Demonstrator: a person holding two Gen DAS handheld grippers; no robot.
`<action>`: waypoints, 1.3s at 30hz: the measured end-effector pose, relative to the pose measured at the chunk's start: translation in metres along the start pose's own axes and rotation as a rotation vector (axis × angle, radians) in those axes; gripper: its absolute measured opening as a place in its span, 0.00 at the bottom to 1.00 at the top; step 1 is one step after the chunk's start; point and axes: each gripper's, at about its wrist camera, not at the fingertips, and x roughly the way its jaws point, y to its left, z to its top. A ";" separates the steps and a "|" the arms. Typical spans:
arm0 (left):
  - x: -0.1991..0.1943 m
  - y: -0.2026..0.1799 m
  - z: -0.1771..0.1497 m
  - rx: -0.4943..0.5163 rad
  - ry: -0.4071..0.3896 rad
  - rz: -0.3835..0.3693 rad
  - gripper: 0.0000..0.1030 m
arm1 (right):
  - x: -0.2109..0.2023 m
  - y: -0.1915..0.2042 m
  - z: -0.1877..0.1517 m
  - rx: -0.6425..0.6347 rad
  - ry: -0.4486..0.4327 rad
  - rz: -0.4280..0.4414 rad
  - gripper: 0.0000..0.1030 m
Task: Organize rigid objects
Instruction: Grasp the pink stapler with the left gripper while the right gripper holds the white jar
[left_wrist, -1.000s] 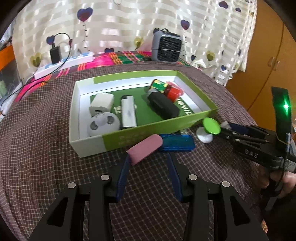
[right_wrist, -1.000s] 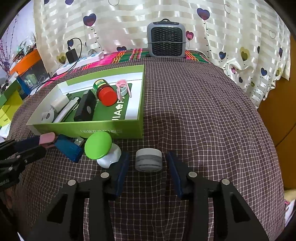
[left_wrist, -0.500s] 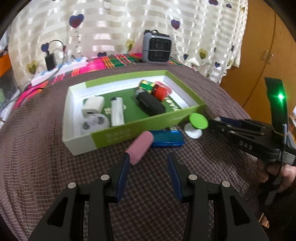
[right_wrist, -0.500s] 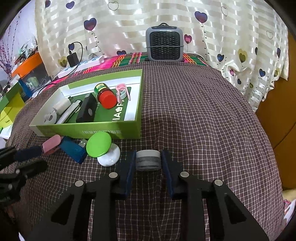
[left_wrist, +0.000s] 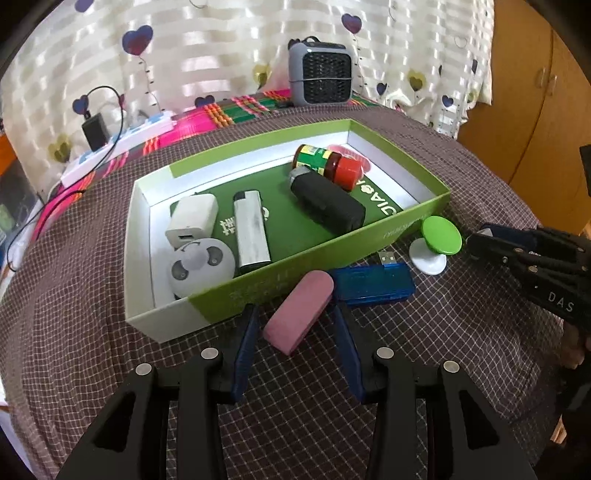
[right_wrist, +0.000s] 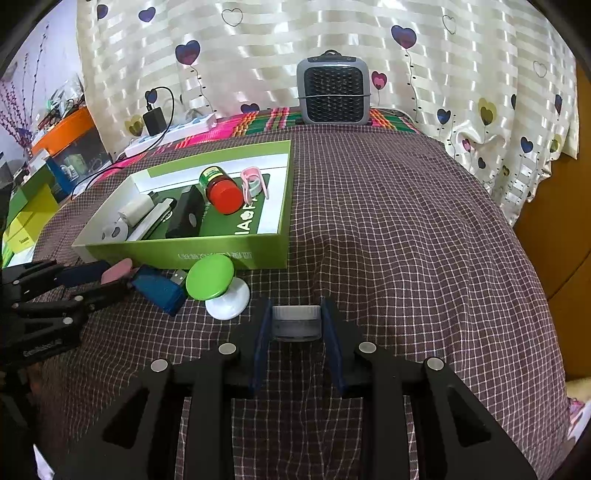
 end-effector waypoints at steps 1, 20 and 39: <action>0.000 -0.001 0.000 0.002 0.000 -0.004 0.40 | 0.000 0.000 0.000 0.000 0.001 0.001 0.28; -0.001 -0.007 -0.002 -0.007 0.010 -0.057 0.16 | 0.000 0.002 -0.002 -0.008 0.006 0.008 0.28; -0.018 -0.008 -0.027 -0.107 0.001 -0.003 0.17 | -0.012 0.018 -0.017 -0.032 0.006 0.051 0.28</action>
